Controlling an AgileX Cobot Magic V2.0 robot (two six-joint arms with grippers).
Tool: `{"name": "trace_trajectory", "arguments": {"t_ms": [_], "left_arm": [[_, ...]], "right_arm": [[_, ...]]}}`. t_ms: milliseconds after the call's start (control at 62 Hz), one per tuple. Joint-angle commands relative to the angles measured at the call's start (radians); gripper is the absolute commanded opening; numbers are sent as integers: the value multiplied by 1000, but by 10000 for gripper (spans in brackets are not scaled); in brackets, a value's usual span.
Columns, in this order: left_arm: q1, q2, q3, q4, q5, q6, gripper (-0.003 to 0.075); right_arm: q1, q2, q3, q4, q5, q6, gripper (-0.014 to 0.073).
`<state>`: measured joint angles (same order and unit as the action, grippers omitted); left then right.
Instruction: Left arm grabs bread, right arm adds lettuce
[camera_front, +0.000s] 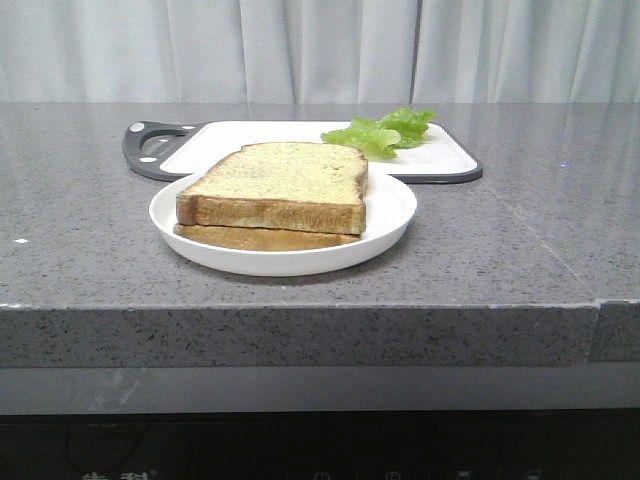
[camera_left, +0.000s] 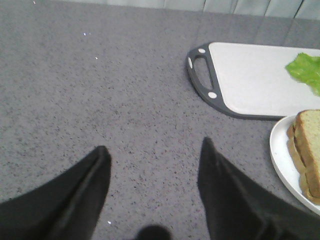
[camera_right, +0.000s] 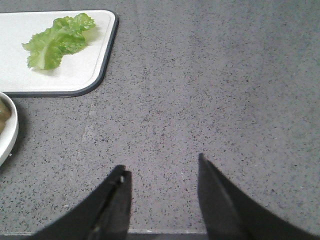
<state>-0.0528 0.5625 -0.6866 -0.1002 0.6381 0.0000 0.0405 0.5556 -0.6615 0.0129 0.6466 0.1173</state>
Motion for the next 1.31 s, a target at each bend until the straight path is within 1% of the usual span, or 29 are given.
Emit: {"name": "trace_trajectory", "arguments": {"t_ms": [0,129,194,306,516,645,855,1145,1290], "left_arm": [[-16,67,-60,-99,-14,80,492],[-61,191,-128,-256,84,184,492],[-97,256,-164,-305,127,201,492],[-160,379,-233,-338,185,213,492],[-276,609,-361,-392,205,213,492],[-315,754,-452,-435,220,213,492],[-322,944,-575,-505,263,214,492],[-324,1084,-681,-557,294,215,488],[-324,1107,-703,-587,301,217,421]], "right_arm": [[-2,10,-25,-13,-65,-4,463],[-2,10,-25,-13,-65,-4,451],[-2,10,-25,-13,-65,-4,448],[-2,10,-25,-13,-65,-4,448],[-2,10,-25,-13,-65,-4,448],[-2,10,-25,-13,-65,-4,448],[-2,10,-25,-13,-65,-4,448],[-2,10,-25,-13,-65,-4,448],[-2,10,-25,-13,-65,-4,448]]}}
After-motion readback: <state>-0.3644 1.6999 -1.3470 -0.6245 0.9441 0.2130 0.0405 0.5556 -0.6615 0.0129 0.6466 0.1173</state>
